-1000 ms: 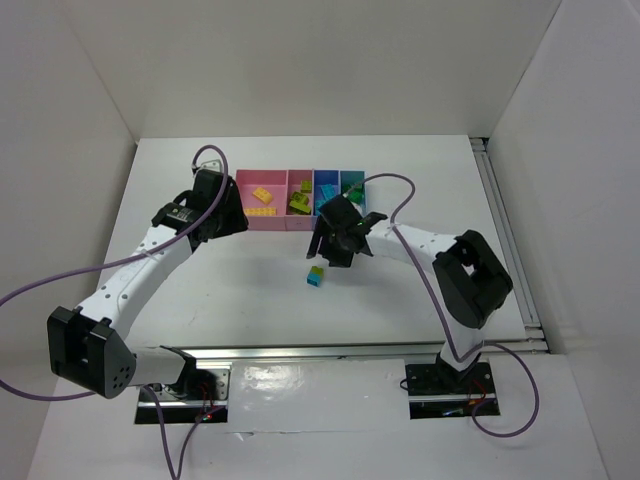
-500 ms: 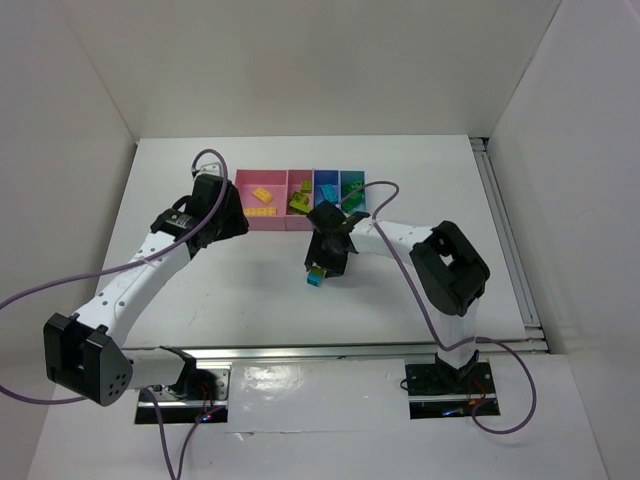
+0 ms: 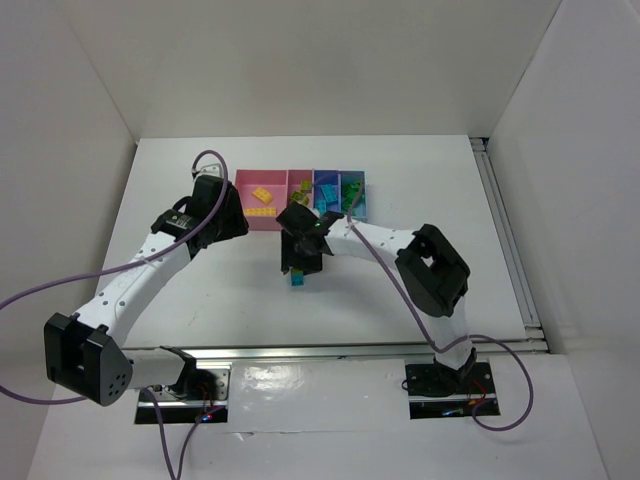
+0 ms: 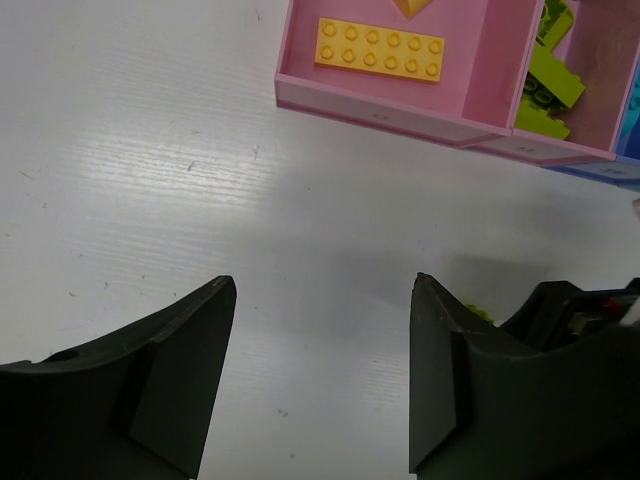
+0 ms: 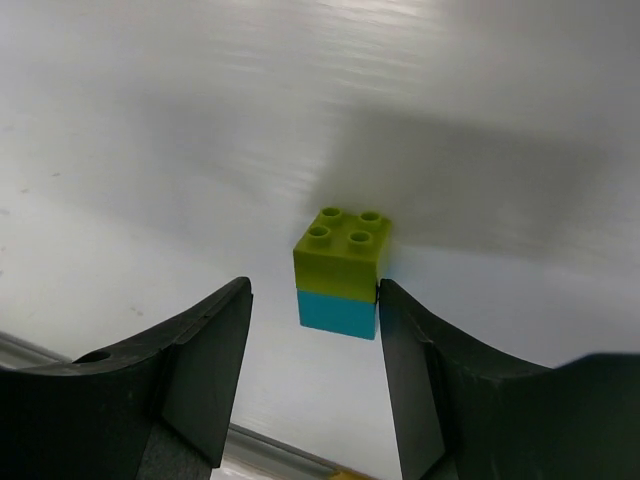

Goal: Sort the legos into containers by color

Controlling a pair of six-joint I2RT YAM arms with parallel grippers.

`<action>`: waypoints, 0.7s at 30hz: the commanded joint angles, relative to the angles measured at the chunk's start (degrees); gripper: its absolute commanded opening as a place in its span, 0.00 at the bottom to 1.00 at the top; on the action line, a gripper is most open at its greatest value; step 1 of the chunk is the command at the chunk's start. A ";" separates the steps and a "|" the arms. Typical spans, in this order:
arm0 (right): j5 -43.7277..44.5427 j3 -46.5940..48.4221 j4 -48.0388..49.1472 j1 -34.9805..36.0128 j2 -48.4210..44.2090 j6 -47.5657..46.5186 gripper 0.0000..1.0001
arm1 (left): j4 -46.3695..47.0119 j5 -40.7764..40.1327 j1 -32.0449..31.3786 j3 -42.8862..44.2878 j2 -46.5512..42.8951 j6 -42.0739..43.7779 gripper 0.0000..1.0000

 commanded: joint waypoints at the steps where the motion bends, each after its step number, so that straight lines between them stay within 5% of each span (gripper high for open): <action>1: -0.52 7.15 2.77 2.31 2.72 -9.00 0.61 | 1.57 -0.52 -0.23 -0.51 -2.00 0.10 0.71; 10: 12.38 -3.01 5.42 1.00 -10.80 -11.48 0.70 | -4.32 6.40 -2.06 0.10 2.39 -5.69 0.75; 15: 13.53 -12.51 6.56 -3.47 -17.57 -10.43 0.71 | -4.85 15.27 -7.43 0.10 10.89 -19.72 0.92; 21: 13.01 -16.72 7.70 -6.91 -22.06 -10.95 0.71 | -7.13 20.39 -9.81 2.83 20.75 -29.86 0.94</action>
